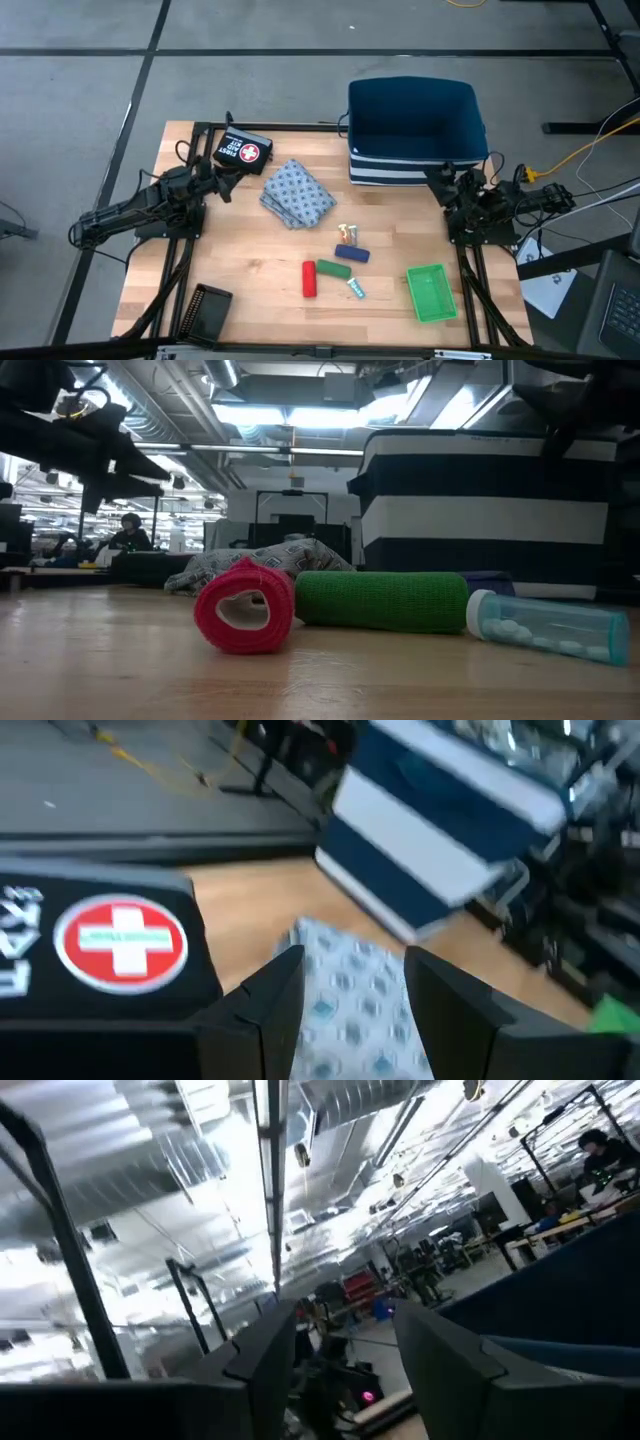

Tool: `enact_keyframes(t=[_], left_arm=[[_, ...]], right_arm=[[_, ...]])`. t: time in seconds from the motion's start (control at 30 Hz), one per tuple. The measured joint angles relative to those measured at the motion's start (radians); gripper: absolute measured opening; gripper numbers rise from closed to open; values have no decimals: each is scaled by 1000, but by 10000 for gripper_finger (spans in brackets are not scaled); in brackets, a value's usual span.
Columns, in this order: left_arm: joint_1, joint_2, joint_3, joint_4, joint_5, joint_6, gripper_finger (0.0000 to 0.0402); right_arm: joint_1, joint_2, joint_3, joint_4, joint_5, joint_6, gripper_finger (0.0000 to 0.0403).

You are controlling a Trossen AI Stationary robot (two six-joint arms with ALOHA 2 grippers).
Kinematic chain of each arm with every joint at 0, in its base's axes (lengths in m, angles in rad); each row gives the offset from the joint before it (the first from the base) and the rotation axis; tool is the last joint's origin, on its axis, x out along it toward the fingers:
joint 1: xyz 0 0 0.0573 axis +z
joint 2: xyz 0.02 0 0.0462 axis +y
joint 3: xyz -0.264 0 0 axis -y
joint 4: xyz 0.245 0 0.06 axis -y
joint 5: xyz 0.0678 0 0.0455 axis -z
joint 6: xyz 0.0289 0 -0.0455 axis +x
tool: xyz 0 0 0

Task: Pick & place medical supplies in basket/bin
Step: Put the red bandage into the black bin

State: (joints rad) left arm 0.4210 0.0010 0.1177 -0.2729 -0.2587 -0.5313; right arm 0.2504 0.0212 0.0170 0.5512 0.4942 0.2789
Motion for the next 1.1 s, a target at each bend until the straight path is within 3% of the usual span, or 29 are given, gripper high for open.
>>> enact_keyframes(t=[0.17, 0.4, 0.5, 0.6, 0.73, 0.97, 1.1], left_arm=[[0, 5, 0, 55, -63, -154, 171], [0, 8, 1, 254, -18, -271, 171], [0, 8, 2, 359, 12, -270, 171], [0, 8, 3, 422, -26, -283, 171], [0, 8, 3, 456, -55, -416, 171], [-18, 56, 12, 548, 147, -504, 171], [-59, 162, 133, 571, 156, -382, 171]], right_arm=[[0, 2, 0, 5, 17, 167, 176], [0, 27, 0, 3, 147, 322, 176], [0, 35, 0, 2, 149, 333, 176], [0, 35, 0, 3, 159, 308, 176], [0, 35, 0, 49, 251, 394, 176], [-1, 62, 40, 203, 149, 387, 176], [-1, 142, 169, 205, 107, 239, 176]])
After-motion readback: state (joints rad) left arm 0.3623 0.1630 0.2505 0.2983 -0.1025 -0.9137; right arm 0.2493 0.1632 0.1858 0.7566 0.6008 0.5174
